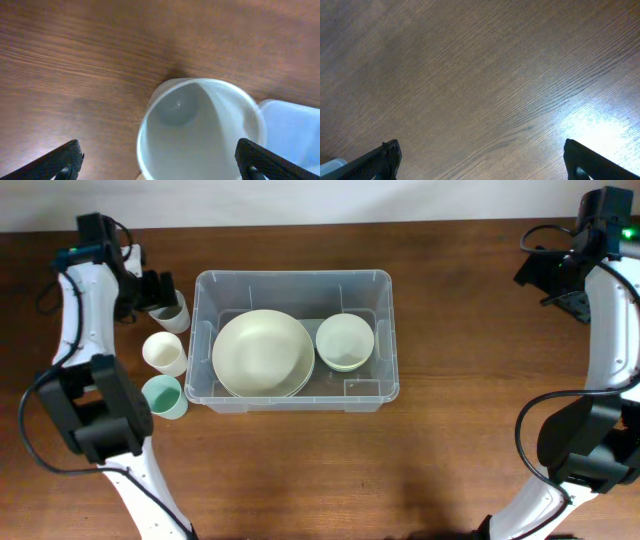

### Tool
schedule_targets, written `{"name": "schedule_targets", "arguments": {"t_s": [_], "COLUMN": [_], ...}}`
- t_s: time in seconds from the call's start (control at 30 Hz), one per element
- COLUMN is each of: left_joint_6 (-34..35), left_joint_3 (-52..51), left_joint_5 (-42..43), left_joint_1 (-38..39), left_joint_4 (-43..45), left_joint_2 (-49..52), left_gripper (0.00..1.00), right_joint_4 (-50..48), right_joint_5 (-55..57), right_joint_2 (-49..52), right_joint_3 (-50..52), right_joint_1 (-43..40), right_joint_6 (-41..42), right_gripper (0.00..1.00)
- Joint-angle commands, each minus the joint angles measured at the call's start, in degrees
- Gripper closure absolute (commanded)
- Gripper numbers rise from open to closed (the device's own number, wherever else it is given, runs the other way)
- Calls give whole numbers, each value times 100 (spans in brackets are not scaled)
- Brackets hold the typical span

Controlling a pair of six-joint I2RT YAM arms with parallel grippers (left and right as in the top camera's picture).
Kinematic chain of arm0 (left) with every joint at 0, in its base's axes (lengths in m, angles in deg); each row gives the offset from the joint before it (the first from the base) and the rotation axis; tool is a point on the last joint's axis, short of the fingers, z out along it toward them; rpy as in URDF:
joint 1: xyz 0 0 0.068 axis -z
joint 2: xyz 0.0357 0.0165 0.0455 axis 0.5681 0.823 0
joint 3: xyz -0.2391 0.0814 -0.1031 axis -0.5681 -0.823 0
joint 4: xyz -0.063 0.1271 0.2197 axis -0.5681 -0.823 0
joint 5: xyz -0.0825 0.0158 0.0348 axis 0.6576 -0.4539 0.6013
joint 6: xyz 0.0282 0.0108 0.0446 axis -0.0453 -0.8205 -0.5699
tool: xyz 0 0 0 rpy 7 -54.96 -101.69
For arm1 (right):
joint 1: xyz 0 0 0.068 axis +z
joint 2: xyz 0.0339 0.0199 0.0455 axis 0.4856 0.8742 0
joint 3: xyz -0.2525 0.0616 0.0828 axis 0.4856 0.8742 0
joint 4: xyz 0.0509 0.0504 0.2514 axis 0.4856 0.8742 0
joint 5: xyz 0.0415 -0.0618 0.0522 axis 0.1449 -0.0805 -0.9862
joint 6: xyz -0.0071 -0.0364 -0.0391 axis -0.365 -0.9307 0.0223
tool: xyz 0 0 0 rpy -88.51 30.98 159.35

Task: Pack container
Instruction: 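Move the left gripper to the clear cup and grasp its rim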

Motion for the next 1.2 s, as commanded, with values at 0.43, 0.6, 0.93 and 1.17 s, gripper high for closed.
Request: {"name": "schedule_targets", "arguments": {"t_s": [0.43,0.6,0.93,1.17], "left_joint_6": [400,492,389,710], "left_joint_3": [308,1296,3405,3416], "left_joint_5": [-195,-195,297,-1296], "left_joint_1": [-92,-173,186,761], "left_joint_4": [59,-302,-1462,-1803], "left_joint_2": [385,280,-444,-614], "left_gripper": [82,89,99,62], "right_joint_4": [-17,-17,-17,-17], "right_joint_5": [9,9,9,9], "right_joint_2": [0,0,0,0], "right_joint_3": [17,17,17,17], "right_joint_1": [-7,-7,-7,-7], "right_joint_6": [4,4,4,4], "right_gripper": [1,1,1,1]}}
